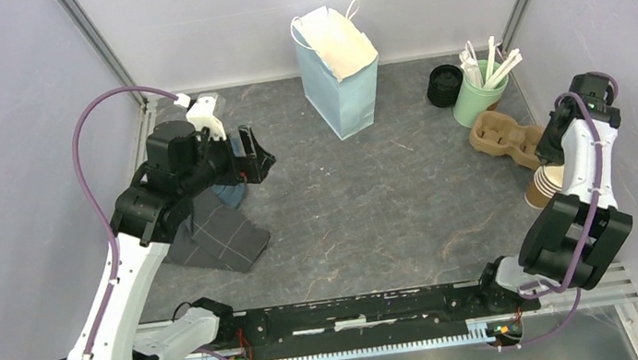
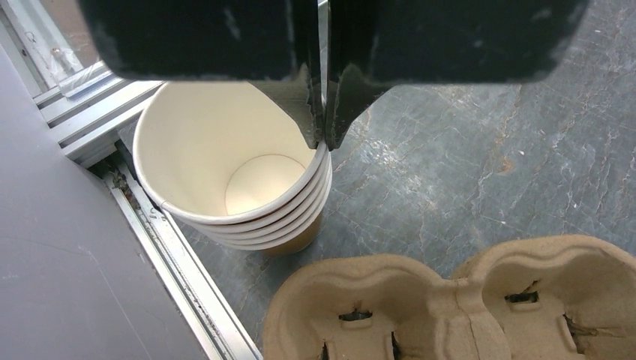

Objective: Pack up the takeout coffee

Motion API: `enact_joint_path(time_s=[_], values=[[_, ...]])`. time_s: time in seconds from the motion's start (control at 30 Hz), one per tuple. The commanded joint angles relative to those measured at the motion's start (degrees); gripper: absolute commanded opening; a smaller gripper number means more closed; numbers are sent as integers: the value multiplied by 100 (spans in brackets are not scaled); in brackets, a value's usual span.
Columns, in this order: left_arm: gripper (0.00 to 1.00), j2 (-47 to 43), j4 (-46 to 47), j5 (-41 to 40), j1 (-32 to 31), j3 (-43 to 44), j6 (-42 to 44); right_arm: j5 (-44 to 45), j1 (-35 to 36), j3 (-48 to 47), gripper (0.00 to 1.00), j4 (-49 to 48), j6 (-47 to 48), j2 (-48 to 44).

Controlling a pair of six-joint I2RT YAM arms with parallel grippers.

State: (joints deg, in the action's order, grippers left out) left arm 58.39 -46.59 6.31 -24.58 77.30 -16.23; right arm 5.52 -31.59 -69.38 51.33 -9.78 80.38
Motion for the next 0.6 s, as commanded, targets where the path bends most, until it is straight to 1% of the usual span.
enact_joint_path(time_s=[0.0, 0.1, 0.2, 0.3, 0.4, 0.43, 0.53, 0.57], values=[[100, -26, 219, 57, -45, 221, 374, 62, 69, -11, 0, 63, -35, -304], [100, -32, 209, 55, -69, 245, 382, 146, 118, -140, 0, 193, -15, -382], [100, -29, 233, 62, -106, 228, 375, 422, 312, -174, 0, 283, 86, -467], [100, -30, 260, 72, -154, 222, 362, 916, 769, -238, 0, 459, 148, -460], [100, -37, 243, 37, -191, 225, 378, 1699, 1224, -360, 0, 587, 325, -452], [100, -38, 236, 30, -202, 229, 384, 1689, 1294, -329, 0, 586, 349, -471], [100, -38, 212, 11, -239, 271, 395, 980, 1368, -233, 0, 459, 439, -530], [100, -34, 212, 11, -247, 275, 399, 1236, 1518, -299, 0, 496, 403, -513]])
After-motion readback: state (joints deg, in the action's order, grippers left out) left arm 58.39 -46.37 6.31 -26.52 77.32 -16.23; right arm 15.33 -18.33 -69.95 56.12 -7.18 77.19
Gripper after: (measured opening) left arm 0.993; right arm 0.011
